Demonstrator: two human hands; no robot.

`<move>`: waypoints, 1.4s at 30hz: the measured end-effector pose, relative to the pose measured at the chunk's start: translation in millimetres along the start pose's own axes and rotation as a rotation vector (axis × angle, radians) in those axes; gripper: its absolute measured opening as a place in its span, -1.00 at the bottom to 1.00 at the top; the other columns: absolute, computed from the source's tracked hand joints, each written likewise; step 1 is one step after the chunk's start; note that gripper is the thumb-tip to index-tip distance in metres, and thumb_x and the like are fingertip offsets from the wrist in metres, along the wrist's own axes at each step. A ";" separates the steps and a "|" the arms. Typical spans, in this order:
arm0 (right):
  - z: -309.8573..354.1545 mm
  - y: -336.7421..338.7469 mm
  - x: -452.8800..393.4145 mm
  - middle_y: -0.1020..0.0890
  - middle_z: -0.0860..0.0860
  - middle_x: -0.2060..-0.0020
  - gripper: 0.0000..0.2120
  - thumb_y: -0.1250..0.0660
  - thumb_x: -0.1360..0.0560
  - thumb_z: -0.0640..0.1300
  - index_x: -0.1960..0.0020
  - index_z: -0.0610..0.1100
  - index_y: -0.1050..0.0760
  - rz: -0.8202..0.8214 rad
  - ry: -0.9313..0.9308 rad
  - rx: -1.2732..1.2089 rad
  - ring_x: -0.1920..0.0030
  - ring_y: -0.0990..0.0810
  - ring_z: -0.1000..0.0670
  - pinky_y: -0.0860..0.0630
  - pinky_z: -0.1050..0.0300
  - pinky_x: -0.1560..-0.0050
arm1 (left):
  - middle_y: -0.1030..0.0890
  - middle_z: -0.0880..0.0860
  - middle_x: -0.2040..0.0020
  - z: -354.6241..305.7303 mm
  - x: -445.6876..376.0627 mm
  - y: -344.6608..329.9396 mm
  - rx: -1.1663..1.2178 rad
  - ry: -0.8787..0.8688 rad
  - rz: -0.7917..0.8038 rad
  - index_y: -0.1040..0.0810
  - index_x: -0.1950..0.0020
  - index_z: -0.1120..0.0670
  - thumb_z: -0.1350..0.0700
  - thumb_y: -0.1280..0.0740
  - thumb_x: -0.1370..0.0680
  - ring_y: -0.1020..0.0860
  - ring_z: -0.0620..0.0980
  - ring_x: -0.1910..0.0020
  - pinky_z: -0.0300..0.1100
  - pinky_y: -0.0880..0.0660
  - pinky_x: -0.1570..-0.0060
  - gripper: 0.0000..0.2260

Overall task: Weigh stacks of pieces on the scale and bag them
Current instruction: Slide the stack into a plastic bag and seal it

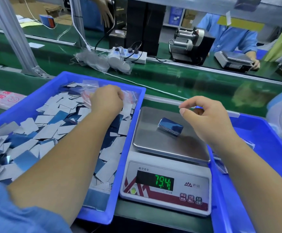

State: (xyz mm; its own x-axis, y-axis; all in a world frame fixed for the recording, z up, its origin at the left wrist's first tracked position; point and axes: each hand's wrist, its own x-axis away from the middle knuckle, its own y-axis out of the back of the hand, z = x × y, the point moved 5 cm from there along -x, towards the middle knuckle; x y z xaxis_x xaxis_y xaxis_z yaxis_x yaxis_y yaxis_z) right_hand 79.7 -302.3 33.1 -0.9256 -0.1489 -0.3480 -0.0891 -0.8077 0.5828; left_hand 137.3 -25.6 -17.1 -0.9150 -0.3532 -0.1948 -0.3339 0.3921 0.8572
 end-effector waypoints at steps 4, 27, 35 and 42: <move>0.0 0.1 0.5 -0.44 0.39 0.53 -0.86 -0.39 -0.50 -0.17 0.18 0.03 -0.58 0.003 0.011 0.025 0.52 -0.37 0.17 -0.25 0.45 0.48 | -0.57 -0.04 0.22 2.9 -1.6 0.7 0.073 0.018 -0.015 -0.44 0.23 0.01 0.10 -0.44 -0.49 -0.56 0.09 0.10 -0.06 -0.48 0.12 -0.80; 18.6 -13.9 6.4 -0.58 0.11 0.37 -0.85 -0.37 -0.42 0.09 0.03 0.13 -0.64 0.180 0.059 -0.398 0.41 -0.41 -0.01 -0.38 0.12 0.36 | -0.38 0.16 0.43 -99.9 65.4 17.0 1.013 -0.516 0.570 -0.45 0.15 0.04 -0.16 -0.52 -0.37 -0.21 -0.08 0.51 -0.25 -0.13 0.49 -0.64; 22.4 -20.8 7.9 -0.60 -0.06 0.38 -0.76 -0.40 -0.43 -0.48 0.09 -0.15 -0.63 0.226 -0.038 -0.663 0.47 -0.46 0.02 -0.42 0.21 0.48 | -0.47 -0.02 0.49 -105.1 75.6 11.0 1.063 -0.535 0.734 -0.45 0.03 0.06 -0.21 -0.57 -0.30 -0.33 -0.10 0.55 -0.30 -0.26 0.49 -0.50; 16.2 -5.4 3.6 -0.59 -0.07 0.38 -0.76 -0.39 -0.41 -0.36 0.26 -0.04 -0.60 0.059 -0.144 -0.884 0.44 -0.56 -0.03 -0.47 0.21 0.46 | -0.51 0.06 0.36 -89.4 60.5 25.6 1.493 -0.206 0.758 -0.58 -0.06 0.11 -0.45 -0.27 -0.42 -0.45 -0.05 0.43 -0.30 -0.34 0.45 -0.37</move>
State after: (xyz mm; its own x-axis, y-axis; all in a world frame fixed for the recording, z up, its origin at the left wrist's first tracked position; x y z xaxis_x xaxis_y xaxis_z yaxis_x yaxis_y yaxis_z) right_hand 70.9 -289.2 40.6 -0.9621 -0.1792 -0.2053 0.2209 -0.9541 -0.2021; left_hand 93.6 -112.8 35.7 -0.9304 0.3397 -0.1379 0.3666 0.8561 -0.3642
